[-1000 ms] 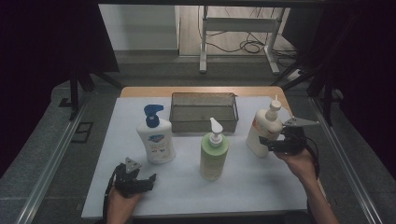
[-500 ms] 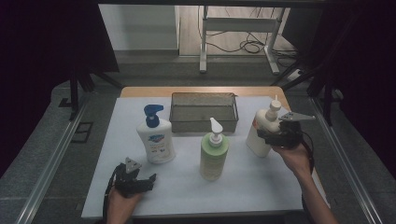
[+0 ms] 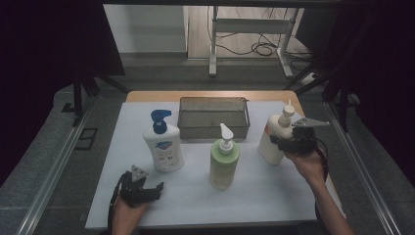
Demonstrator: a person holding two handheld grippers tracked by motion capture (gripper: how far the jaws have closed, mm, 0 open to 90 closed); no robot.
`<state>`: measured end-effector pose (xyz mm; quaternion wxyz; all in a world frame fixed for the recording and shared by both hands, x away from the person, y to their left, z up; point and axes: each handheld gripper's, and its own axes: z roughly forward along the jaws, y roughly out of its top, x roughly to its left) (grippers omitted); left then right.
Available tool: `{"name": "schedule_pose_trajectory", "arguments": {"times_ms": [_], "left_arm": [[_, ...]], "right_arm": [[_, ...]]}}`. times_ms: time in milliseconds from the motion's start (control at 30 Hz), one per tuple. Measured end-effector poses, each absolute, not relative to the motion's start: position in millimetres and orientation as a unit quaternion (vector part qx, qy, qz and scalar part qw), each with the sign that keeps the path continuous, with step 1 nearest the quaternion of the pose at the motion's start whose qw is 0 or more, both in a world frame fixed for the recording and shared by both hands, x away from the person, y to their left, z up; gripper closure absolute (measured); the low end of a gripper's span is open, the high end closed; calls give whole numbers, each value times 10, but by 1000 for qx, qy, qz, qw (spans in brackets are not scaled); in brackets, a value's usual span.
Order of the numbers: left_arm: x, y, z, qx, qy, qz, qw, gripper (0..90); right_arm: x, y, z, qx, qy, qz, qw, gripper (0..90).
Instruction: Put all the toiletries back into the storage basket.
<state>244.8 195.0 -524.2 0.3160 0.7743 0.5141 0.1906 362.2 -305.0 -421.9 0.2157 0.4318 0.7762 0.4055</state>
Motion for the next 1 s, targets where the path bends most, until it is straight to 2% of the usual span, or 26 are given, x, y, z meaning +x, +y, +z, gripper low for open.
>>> {"name": "schedule_pose_trajectory", "arguments": {"times_ms": [1000], "left_arm": [[2447, 1949, -5241, 774, 514, 191, 316, 131]], "right_arm": [[3601, -2944, -3805, 402, 792, 409, 210, 396]]}}
